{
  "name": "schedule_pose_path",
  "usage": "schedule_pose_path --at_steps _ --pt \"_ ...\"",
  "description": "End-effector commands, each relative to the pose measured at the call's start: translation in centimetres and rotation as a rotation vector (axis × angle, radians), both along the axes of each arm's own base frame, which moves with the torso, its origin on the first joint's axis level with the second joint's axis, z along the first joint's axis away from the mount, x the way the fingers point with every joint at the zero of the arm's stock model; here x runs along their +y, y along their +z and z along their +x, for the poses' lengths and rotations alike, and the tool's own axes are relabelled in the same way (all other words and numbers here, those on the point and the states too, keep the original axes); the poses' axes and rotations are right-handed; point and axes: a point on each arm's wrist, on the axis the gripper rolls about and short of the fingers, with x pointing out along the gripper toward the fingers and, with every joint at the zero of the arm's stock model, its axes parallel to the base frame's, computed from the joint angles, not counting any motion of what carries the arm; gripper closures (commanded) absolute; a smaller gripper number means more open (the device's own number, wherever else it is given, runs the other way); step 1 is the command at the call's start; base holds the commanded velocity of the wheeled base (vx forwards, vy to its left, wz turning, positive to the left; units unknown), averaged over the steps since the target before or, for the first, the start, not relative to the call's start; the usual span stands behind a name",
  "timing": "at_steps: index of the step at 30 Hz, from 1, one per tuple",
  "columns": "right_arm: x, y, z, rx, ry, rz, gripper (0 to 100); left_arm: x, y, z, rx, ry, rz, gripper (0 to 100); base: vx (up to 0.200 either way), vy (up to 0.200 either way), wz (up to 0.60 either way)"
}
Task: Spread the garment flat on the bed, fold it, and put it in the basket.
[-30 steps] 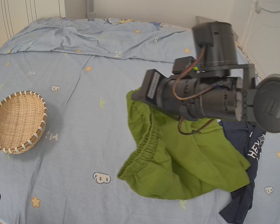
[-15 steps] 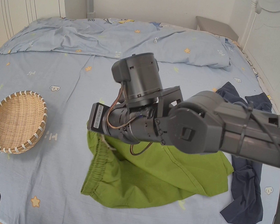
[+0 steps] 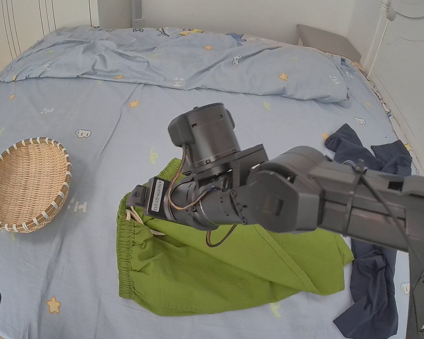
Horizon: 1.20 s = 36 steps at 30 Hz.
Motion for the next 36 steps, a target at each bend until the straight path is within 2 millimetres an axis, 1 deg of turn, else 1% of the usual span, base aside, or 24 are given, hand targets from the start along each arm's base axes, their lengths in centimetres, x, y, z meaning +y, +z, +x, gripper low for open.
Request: schedule_pose_path --at_steps 1,3,6,7,8,9,10,11,13,14,16,19,20,21,23,25,26,27,29,30,32,33,34,36 --pt "-4.1 4.1 -0.4 -0.022 -0.037 0.047 0 0.0 -0.5 0.1 0.017 -0.002 0.004 0 0.000 0.000 0.00" --pt "-7.9 5.3 -1.1 0.002 -0.045 0.073 0 0.0 -0.5 0.1 0.017 0.006 0.001 0 0.000 0.000 0.00" --pt "-12.0 6.1 -2.3 0.000 -0.068 0.109 0 0.0 -0.4 0.1 0.006 0.002 0.014 0 0.000 0.000 0.00" --pt "-13.5 6.1 -2.7 -0.008 -0.081 0.127 0 0.0 0.9 -0.1 -0.050 0.016 0.020 0 0.000 0.000 0.00" --pt "-13.5 6.1 -2.7 -0.008 -0.081 0.127 0 0.0 0.9 -0.1 -0.050 0.016 0.020 0 0.000 0.000 0.00" --pt "-15.5 5.8 -3.4 -0.026 -0.098 0.153 0 -0.1 6.5 -1.8 -0.275 0.001 0.006 0 0.000 0.000 0.00" --pt "-15.8 5.8 -3.5 -0.029 -0.100 0.157 0 -0.1 7.5 -2.1 -0.306 -0.002 0.000 0 0.000 0.000 0.00" --pt "-17.5 5.2 -4.2 -0.035 -0.108 0.179 0 0.0 11.1 -2.7 -0.323 -0.041 -0.041 0 0.000 0.000 0.00" --pt "-19.1 4.0 -4.7 -0.037 -0.115 0.200 0 -0.1 12.1 -1.6 -0.165 -0.133 -0.035 0 0.000 0.000 0.00" --pt "-19.6 3.4 -4.9 -0.033 -0.115 0.207 0 -0.2 12.2 -1.2 -0.095 -0.198 -0.036 0 0.000 0.000 0.00" --pt "-20.7 1.8 -5.3 -0.028 -0.125 0.215 0 -0.6 12.0 0.8 0.076 -0.353 -0.079 0 0.000 0.000 0.00" --pt "-22.6 0.1 -5.6 -0.032 -0.166 0.219 0 -0.9 11.9 4.2 0.262 -0.449 -0.231 0 0.000 0.000 0.00" --pt "-23.0 -0.3 -5.9 -0.038 -0.167 0.225 0 -0.9 12.0 5.2 0.302 -0.464 -0.276 0 0.000 0.000 0.00" --pt "-23.1 -0.5 -6.0 -0.039 -0.167 0.227 0 -1.0 11.9 5.6 0.319 -0.472 -0.292 0 0.000 0.000 0.00" --pt "-24.0 -1.0 -6.3 -0.046 -0.173 0.241 0 -1.3 11.5 7.7 0.410 -0.530 -0.351 0 0.000 0.000 0.00" --pt "-24.7 -1.2 -6.4 -0.052 -0.184 0.253 0 -1.9 10.5 9.5 0.516 -0.599 -0.389 0 0.000 0.000 0.00" --pt "-24.7 -1.2 -6.4 -0.053 -0.184 0.254 0 -2.0 10.3 9.7 0.530 -0.604 -0.393 0 0.000 0.000 0.00" --pt "-24.9 -1.3 -6.6 -0.056 -0.181 0.250 0 -2.4 9.5 10.5 0.578 -0.637 -0.403 0 0.000 0.000 0.00" --pt "-25.1 -1.4 -6.9 -0.058 -0.178 0.242 0 -2.7 8.6 11.2 0.623 -0.654 -0.406 0 0.000 0.000 0.00" --pt "-25.4 -1.5 -7.2 -0.068 -0.176 0.234 0 -3.0 7.4 12.0 0.675 -0.675 -0.403 0 0.000 0.000 0.00" --pt "-25.8 -1.6 -7.4 -0.075 -0.176 0.222 0 -3.5 6.2 12.7 0.719 -0.706 -0.401 0 0.000 0.000 0.00" --pt "-25.8 -1.6 -7.4 -0.075 -0.176 0.222 0 -3.5 6.2 12.7 0.719 -0.706 -0.401 0 0.000 0.000 0.00" --pt "-25.8 -1.7 -7.6 -0.077 -0.172 0.220 0 -4.0 5.2 13.4 0.740 -0.736 -0.385 0 0.000 0.000 0.00" --pt "-26.0 -1.5 -7.7 -0.084 -0.174 0.220 0 -4.2 4.9 14.0 0.731 -0.752 -0.361 0 0.000 0.000 0.00"
